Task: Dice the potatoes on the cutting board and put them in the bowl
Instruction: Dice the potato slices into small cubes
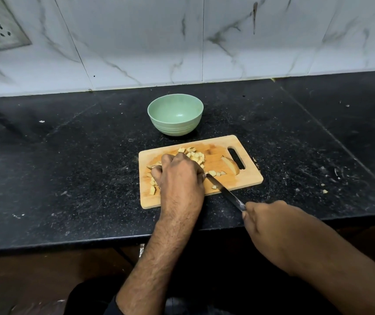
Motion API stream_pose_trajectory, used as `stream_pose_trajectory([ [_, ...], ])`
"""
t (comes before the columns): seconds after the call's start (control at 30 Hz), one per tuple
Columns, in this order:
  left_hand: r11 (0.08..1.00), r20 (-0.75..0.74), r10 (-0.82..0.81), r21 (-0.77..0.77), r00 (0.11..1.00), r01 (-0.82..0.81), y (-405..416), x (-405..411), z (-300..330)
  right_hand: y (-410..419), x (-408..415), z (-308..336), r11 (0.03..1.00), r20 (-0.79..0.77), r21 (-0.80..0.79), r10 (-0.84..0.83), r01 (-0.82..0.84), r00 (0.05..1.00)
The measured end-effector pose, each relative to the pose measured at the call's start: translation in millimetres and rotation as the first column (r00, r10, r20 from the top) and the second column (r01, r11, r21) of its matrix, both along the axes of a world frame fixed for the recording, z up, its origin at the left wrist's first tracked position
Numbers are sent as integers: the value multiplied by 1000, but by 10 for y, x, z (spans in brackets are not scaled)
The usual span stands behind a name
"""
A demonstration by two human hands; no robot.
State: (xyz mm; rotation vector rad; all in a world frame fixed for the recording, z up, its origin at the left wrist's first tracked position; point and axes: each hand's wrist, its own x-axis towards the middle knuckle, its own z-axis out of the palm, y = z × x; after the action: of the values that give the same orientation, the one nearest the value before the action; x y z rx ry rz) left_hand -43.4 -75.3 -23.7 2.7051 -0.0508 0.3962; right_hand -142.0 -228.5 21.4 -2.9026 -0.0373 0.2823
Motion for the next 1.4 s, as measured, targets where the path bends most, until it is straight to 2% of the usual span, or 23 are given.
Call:
stream_pose_trajectory([
  [0.13,999,18,-5,33,1000,4,-29,-45,13,-26,-57,-33,1000,54,-8,-5,6,999],
  [0.3,999,33,-35,-8,999,36,62,-53,65,3,-73,-10,997,99,34,-70,67,993],
  [0.5,970,9,-236,-61,972,237,100,-82,153,85,39,-74,995,88,84,-61,53,994],
  [0.7,992,67,-111,-55,992,115,163,-41,67,84,-42,-71,994,80,110,-9,1,997],
  [0.77,995,60,-79,-58,995,82,173,-22,64,60,-74,-41,992,94,122,-33,22,995],
  [0.87,989,76,-108,-97,991,115,148,-24,66,17,-63,-47,990,111,117,-97,84,989],
  [0.97,975,59,-214,-40,975,216,93,-20,88,-12,-64,-76,988,87,104,-123,114,989],
  [1.07,940,-26,-327,95,945,328,73,60,90,-22,-101,-51,985,54,124,-126,119,991],
  [1.13,922,-79,-358,128,930,365,72,118,79,-36,-123,-35,984,42,130,-131,124,991],
  [1.4,951,-37,-287,113,957,289,17,144,53,-38,-190,-4,983,27,144,-114,109,993],
])
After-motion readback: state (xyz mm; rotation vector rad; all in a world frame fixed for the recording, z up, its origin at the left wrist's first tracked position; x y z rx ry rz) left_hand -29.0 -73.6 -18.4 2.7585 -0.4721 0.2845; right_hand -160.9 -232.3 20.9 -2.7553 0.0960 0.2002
